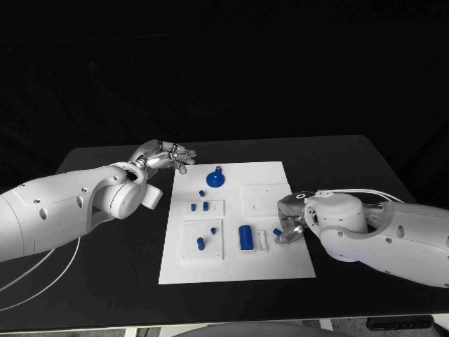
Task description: Assemble the parts on the task board
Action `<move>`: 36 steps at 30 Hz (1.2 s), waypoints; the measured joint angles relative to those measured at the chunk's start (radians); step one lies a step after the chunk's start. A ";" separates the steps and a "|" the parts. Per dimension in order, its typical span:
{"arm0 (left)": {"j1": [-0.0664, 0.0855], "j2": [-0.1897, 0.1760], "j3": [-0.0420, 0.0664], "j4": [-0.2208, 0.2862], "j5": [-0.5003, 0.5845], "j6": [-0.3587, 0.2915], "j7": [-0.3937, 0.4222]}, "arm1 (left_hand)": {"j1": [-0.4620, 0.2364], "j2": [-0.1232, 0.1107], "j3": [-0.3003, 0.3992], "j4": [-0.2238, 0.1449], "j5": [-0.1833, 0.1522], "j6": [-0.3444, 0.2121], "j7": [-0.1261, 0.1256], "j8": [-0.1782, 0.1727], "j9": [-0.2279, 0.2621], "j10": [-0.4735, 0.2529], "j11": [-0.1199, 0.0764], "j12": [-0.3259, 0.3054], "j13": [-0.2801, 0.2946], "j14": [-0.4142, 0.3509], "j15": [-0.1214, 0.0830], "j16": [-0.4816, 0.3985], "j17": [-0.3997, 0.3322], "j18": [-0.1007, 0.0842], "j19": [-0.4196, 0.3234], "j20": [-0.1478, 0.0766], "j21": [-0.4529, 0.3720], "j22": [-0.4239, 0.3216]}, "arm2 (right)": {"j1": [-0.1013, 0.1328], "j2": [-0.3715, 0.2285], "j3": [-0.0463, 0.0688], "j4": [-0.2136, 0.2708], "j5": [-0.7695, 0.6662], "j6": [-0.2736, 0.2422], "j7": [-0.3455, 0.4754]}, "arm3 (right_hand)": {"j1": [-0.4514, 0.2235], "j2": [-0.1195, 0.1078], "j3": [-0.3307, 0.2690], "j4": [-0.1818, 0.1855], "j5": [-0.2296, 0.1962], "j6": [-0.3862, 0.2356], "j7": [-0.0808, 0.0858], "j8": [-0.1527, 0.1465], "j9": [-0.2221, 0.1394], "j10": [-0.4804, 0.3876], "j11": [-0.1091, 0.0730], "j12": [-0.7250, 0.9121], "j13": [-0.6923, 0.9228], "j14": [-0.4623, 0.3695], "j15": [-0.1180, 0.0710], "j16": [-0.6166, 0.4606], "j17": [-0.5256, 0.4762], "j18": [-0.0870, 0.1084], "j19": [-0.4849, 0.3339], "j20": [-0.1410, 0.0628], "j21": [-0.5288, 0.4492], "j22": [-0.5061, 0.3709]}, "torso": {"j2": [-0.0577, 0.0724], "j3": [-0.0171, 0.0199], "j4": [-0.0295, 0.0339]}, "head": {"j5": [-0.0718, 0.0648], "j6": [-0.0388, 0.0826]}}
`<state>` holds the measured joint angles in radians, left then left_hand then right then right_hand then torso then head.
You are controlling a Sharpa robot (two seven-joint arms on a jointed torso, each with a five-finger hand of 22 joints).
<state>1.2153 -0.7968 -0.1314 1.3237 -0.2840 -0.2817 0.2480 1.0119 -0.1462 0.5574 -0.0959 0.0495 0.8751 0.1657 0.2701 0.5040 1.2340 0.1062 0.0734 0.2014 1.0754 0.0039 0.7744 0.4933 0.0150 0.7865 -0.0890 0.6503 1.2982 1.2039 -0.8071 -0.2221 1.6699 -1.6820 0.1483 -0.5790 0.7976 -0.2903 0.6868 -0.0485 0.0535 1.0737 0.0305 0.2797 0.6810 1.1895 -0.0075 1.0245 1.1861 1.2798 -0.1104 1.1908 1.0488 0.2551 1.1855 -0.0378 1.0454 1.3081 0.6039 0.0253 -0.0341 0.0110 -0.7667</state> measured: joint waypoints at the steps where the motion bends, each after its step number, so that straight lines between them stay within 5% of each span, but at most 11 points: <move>1: 0.000 0.000 0.000 0.000 0.000 0.000 0.000 | 0.000 0.000 0.000 0.000 0.000 0.000 0.000 0.000 0.000 0.000 0.000 0.000 0.000 0.000 0.000 0.000 0.000 0.000 0.000 0.000 0.000 0.000 | 0.000 0.001 -0.001 0.000 -0.006 0.004 -0.001 | 0.013 0.000 -0.004 -0.005 0.000 0.000 0.000 0.000 0.000 -0.001 -0.001 0.001 0.000 0.000 0.000 0.000 0.000 0.000 -0.002 -0.001 0.000 0.000 | 0.000 -0.0003 0.0001 | 0.000 0.000; 7: 0.000 0.000 0.000 0.000 0.000 0.001 -0.001 | 0.000 0.000 0.000 0.000 0.000 0.000 0.000 0.000 0.000 0.000 0.000 0.000 0.000 0.000 0.000 0.000 0.000 0.000 0.000 0.000 0.000 0.001 | 0.003 0.016 -0.005 -0.002 -0.032 0.024 -0.006 | 0.100 0.006 0.001 -0.062 0.000 0.000 0.001 -0.002 0.001 -0.005 0.002 0.005 0.000 -0.003 0.003 0.000 0.001 -0.003 -0.002 -0.001 0.000 0.000 | 0.000 -0.0008 0.0005 | -0.001 0.000; 11: 0.000 0.001 0.000 0.000 0.000 0.002 -0.002 | 0.000 0.000 0.000 0.000 0.000 0.000 0.000 0.000 0.000 0.000 0.000 0.000 0.000 0.000 0.000 -0.004 0.001 0.000 0.000 0.000 0.000 0.001 | 0.004 0.029 -0.004 -0.002 -0.038 0.028 -0.006 | 0.182 0.034 0.047 -0.108 -0.004 -0.005 0.005 -0.038 0.001 -0.005 0.002 0.008 -0.002 -0.004 0.004 0.000 0.001 -0.009 -0.003 0.000 0.000 0.000 | 0.000 -0.0008 0.0007 | -0.001 0.001; 16: 0.000 0.001 0.000 0.000 0.000 0.003 -0.003 | 0.000 0.000 0.000 0.000 0.000 0.000 0.000 0.000 -0.001 0.000 0.000 0.000 0.000 0.000 0.000 -0.004 0.001 0.000 0.000 0.000 0.000 0.001 | 0.001 0.037 -0.003 -0.003 -0.040 0.027 -0.004 | 0.225 0.072 0.080 -0.143 -0.007 -0.013 0.014 -0.043 0.001 -0.005 0.002 0.013 -0.006 -0.005 0.005 0.000 0.001 -0.016 -0.004 0.001 0.000 0.000 | 0.000 -0.0005 0.0006 | -0.002 0.001; 25: 0.000 0.000 0.000 0.000 -0.001 0.005 -0.005 | 0.000 0.000 0.000 0.000 0.000 0.000 0.000 0.000 -0.001 0.000 0.000 0.000 0.000 0.000 0.000 -0.004 0.002 0.000 0.000 0.000 0.000 0.002 | -0.002 0.038 -0.003 -0.009 -0.024 0.005 -0.001 | 0.192 0.113 0.110 -0.200 0.004 0.003 0.038 -0.045 0.001 0.022 -0.011 0.018 -0.023 0.008 0.007 0.006 -0.001 -0.016 0.004 0.015 0.010 0.000 | 0.000 0.0000 0.0003 | -0.002 0.000; 29: 0.000 0.000 0.000 0.000 -0.001 0.005 -0.005 | 0.000 0.000 0.000 0.000 0.000 0.000 0.000 0.000 -0.001 0.000 0.000 0.000 0.000 0.000 0.000 -0.004 0.002 0.000 0.000 0.000 0.000 0.002 | -0.002 0.033 -0.001 -0.017 0.010 -0.012 0.004 | 0.174 0.130 0.117 -0.193 0.030 0.006 0.041 -0.040 0.010 0.026 -0.011 0.018 -0.029 0.012 0.004 0.006 -0.004 -0.015 0.009 0.020 0.012 0.000 | 0.000 0.0001 0.0003 | -0.001 0.000; 31: 0.000 0.000 0.000 0.000 -0.001 0.006 -0.006 | 0.000 0.000 0.000 0.000 0.000 0.000 0.000 0.000 -0.001 0.000 0.000 0.000 0.000 0.000 0.000 -0.004 0.002 0.000 0.000 0.000 0.000 0.002 | -0.002 0.026 -0.001 -0.018 0.034 -0.027 0.008 | 0.165 0.140 0.120 -0.190 0.044 0.000 0.047 -0.040 0.067 0.026 -0.011 0.020 -0.031 0.014 0.006 0.006 -0.005 -0.014 0.012 0.023 0.012 0.000 | 0.000 0.0001 0.0003 | 0.000 0.000; 36: 0.000 -0.001 0.000 0.001 -0.002 0.006 -0.007 | 0.000 0.000 0.000 0.000 0.000 0.000 0.000 0.000 -0.001 0.000 0.000 0.000 0.000 0.000 0.000 -0.004 0.002 0.000 0.000 0.000 0.000 0.001 | -0.003 -0.001 -0.002 -0.015 0.113 -0.089 0.020 | 0.138 0.166 0.117 -0.187 0.097 0.001 0.054 -0.041 0.067 0.032 -0.009 0.020 -0.037 0.025 -0.002 0.006 -0.009 -0.008 0.017 0.027 0.012 0.000 | 0.000 0.0004 0.0003 | 0.002 0.000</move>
<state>1.2153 -0.7974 -0.1315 1.3243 -0.2858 -0.2756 0.2415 1.0119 -0.1462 0.5573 -0.0959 0.0495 0.8751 0.1657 0.2701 0.5033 1.2341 0.1062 0.0734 0.2011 1.0753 0.0039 0.7705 0.4948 0.0150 0.7865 -0.0890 0.6503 1.2997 1.2009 -0.8081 -0.2239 1.6549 -1.5685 0.0589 -0.5586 0.9360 -0.1241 0.8035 -0.2353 0.1504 1.0743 0.0848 0.2383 0.7476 1.2214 -0.0166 1.0446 1.1490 1.3052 -0.1128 1.1964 1.0402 0.2474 1.2021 -0.0107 1.0570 1.3080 0.6043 0.0257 -0.0338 0.0135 -0.7669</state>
